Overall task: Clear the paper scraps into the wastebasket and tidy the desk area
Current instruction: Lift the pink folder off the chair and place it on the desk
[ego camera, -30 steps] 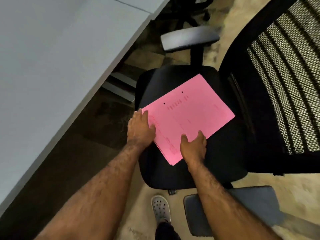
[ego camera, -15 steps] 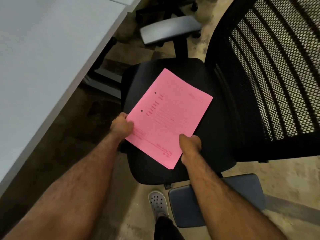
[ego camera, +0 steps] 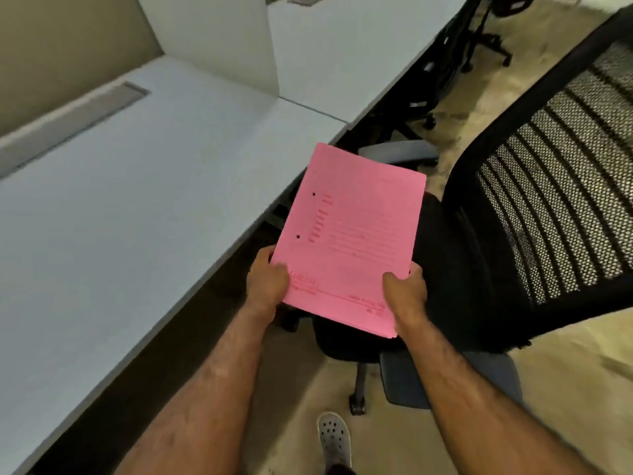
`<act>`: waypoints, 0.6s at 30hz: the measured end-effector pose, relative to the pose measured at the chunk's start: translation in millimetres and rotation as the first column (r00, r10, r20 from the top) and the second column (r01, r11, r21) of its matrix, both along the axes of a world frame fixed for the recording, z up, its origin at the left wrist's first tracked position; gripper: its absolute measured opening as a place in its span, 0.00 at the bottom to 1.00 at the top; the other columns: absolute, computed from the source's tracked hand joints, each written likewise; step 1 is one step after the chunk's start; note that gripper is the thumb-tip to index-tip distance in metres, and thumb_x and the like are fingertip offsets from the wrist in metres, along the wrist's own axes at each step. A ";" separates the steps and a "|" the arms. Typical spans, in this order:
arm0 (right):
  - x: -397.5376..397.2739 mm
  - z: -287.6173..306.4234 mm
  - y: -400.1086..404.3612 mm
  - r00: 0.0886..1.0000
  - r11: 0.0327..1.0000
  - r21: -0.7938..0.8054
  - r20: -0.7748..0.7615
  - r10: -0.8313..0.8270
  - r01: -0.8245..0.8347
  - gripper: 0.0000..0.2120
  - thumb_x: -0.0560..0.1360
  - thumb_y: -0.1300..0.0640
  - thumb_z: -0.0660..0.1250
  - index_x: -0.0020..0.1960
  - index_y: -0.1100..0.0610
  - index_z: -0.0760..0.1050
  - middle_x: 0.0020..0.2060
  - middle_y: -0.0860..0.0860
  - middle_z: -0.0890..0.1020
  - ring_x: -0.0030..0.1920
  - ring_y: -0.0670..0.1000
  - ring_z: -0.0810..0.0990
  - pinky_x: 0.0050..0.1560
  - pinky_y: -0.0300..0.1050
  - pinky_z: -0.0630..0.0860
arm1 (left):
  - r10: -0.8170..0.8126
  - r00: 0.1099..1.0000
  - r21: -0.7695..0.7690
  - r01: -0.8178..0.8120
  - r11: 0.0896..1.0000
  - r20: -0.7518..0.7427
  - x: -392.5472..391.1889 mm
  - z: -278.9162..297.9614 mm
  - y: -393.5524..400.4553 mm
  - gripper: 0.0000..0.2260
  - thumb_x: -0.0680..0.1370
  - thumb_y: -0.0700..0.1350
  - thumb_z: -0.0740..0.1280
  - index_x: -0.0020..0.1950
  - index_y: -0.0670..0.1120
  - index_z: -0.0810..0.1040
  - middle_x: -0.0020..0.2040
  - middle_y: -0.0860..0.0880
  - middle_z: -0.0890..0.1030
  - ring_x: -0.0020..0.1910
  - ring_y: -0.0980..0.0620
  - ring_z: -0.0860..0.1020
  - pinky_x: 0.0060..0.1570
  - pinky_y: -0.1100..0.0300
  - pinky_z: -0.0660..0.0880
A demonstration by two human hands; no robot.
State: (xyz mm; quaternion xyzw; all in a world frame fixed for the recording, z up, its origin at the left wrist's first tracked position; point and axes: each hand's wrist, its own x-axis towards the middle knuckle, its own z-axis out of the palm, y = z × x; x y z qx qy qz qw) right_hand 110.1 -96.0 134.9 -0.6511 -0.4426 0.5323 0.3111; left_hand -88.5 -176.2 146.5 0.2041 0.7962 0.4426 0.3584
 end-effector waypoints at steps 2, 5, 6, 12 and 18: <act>-9.3 27.1 -19.5 0.993 0.994 0.026 0.051 0.102 -0.104 0.18 0.74 0.63 0.62 0.63 0.54 0.72 0.51 0.51 0.81 0.45 0.51 0.80 0.35 0.40 0.75 | 0.062 0.998 0.016 -0.062 0.998 0.007 -1.2 24.9 -40.3 0.18 0.79 0.41 0.57 0.68 0.52 0.67 0.50 0.50 0.80 0.45 0.50 0.81 0.42 0.53 0.80; -26.3 66.2 -50.8 0.962 0.966 0.027 0.111 0.251 -0.256 0.16 0.75 0.62 0.62 0.62 0.54 0.72 0.52 0.52 0.81 0.46 0.53 0.80 0.38 0.43 0.77 | 0.110 0.993 0.061 -0.113 0.992 0.052 0.1 60.7 -103.5 0.13 0.80 0.41 0.58 0.62 0.55 0.69 0.50 0.49 0.81 0.45 0.52 0.81 0.40 0.56 0.76; -33.5 77.3 -61.4 0.938 0.947 0.025 0.146 0.313 -0.320 0.16 0.75 0.61 0.62 0.62 0.54 0.73 0.52 0.52 0.81 0.47 0.53 0.80 0.40 0.45 0.78 | 0.136 0.988 0.072 -0.141 0.987 0.074 -0.2 72.7 -124.2 0.12 0.81 0.41 0.58 0.60 0.56 0.69 0.48 0.50 0.81 0.44 0.52 0.81 0.39 0.57 0.76; -85.5 131.8 -125.2 0.715 0.761 0.078 0.413 0.563 -0.644 0.12 0.76 0.59 0.62 0.59 0.59 0.75 0.53 0.57 0.81 0.49 0.58 0.80 0.47 0.49 0.78 | 0.407 0.908 0.102 -0.416 0.904 0.101 -11.0 128.1 -235.6 0.14 0.81 0.41 0.60 0.66 0.53 0.67 0.46 0.51 0.80 0.41 0.52 0.81 0.31 0.60 0.75; -144.1 174.1 -191.3 0.577 0.587 0.116 0.409 0.707 -0.802 0.15 0.76 0.59 0.63 0.62 0.59 0.73 0.55 0.56 0.80 0.52 0.57 0.79 0.49 0.47 0.75 | 0.578 0.810 0.145 -0.587 0.797 0.101 -31.8 157.0 -319.3 0.17 0.80 0.44 0.62 0.69 0.52 0.67 0.48 0.49 0.81 0.42 0.49 0.83 0.32 0.58 0.78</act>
